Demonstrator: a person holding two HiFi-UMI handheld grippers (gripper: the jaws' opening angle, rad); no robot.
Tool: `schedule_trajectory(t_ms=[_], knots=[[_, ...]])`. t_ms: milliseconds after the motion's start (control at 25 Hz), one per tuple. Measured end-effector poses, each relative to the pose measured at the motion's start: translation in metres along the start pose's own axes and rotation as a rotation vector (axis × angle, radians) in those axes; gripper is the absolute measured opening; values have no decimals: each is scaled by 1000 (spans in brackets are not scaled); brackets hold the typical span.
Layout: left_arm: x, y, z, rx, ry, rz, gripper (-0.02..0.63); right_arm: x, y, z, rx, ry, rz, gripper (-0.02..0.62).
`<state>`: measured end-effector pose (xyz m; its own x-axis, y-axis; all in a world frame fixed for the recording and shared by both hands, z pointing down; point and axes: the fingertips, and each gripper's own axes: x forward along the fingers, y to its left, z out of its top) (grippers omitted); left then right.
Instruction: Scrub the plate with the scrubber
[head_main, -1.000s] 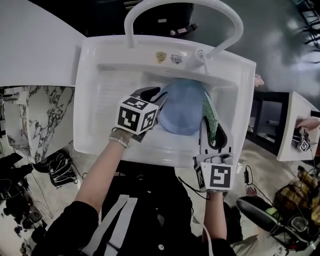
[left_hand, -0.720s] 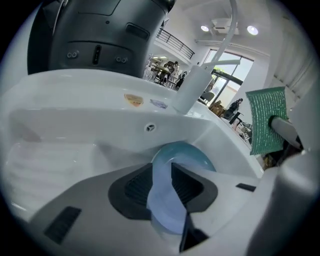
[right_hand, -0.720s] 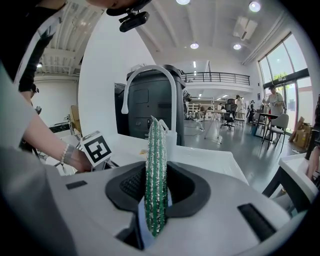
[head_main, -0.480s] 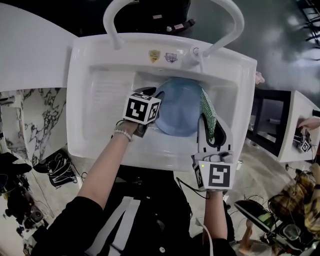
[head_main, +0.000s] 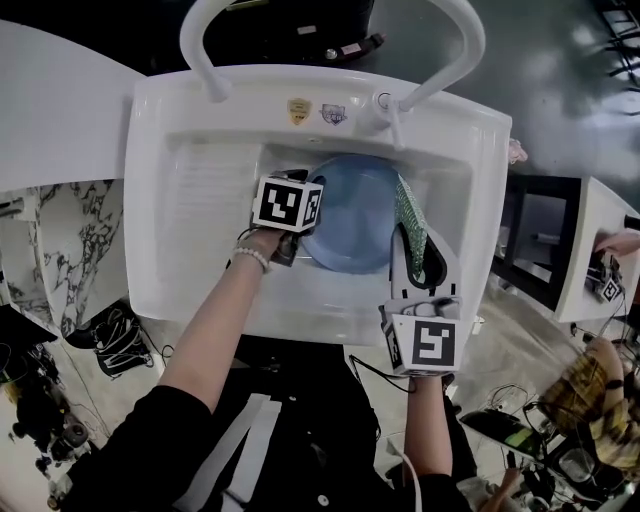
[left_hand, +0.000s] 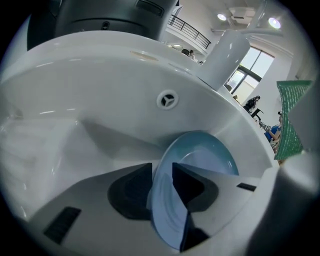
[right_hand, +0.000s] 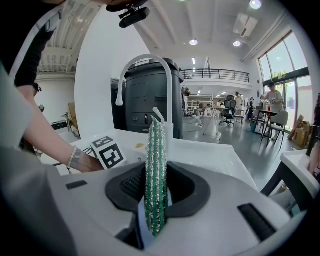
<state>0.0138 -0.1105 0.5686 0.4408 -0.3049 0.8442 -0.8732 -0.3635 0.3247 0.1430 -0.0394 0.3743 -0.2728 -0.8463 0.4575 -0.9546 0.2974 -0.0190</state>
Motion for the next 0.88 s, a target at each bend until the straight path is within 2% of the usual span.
schedule_trajectory(t_ms=[200,320,600,880], knots=[[5,4,-1,-30,5,1,117,11,-4,-8,-9,14,0,92],[4,7,-1,-34,10,12,54,21,-6,-14,-21,29,6,92],[-5,1,0,21,28,-18,40,48,-7,-35,-102,92,7,92],[-12,-3,1,21,37,-63,34,74,-3,-56,-145,143,6,92]])
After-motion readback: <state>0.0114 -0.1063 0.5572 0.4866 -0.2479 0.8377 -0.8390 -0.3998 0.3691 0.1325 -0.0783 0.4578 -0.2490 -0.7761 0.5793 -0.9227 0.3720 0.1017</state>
